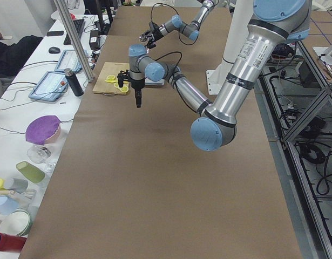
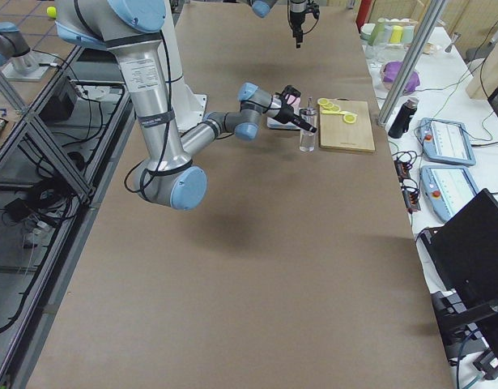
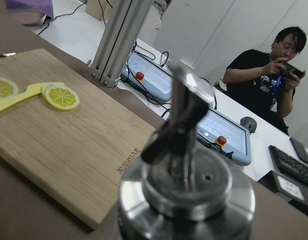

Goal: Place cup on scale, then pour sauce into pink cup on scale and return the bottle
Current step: 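Lift the dispenser bottle with the right gripper toward the pink cup, then tilt the bottle spout over the pink cup with the right gripper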

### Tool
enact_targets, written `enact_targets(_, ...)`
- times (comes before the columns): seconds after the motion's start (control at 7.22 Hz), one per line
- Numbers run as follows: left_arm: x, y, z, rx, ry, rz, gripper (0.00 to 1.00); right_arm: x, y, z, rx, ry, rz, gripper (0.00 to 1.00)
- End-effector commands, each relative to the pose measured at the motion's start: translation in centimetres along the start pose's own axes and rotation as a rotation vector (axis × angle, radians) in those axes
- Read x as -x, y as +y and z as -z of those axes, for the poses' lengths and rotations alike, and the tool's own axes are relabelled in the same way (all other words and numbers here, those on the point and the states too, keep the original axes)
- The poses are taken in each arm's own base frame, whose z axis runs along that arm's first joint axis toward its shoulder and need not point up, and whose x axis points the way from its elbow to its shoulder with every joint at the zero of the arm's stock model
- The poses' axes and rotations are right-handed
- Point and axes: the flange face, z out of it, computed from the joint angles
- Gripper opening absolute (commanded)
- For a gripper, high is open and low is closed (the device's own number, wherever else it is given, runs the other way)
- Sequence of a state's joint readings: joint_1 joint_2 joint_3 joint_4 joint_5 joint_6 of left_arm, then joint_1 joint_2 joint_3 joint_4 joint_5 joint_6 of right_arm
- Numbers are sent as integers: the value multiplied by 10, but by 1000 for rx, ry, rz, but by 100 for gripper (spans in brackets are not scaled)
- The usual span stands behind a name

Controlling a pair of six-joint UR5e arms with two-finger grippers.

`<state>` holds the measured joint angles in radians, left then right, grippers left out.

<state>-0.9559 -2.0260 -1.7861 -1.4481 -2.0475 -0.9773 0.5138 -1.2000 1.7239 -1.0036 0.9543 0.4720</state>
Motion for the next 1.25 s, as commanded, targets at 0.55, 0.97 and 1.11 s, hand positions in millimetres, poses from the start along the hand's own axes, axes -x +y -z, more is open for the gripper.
enact_targets(0.55,41,-23,-6,-1,-40,-36,98,104,-15,38,72,339,636,0)
enact_targets(0.97,49,-29,-16,11,-57,-27,98,126,-4,22,33,499,817,0)
enact_targets(1.11,49,-29,-18,14,-59,-24,98,132,-13,22,23,534,861,0)
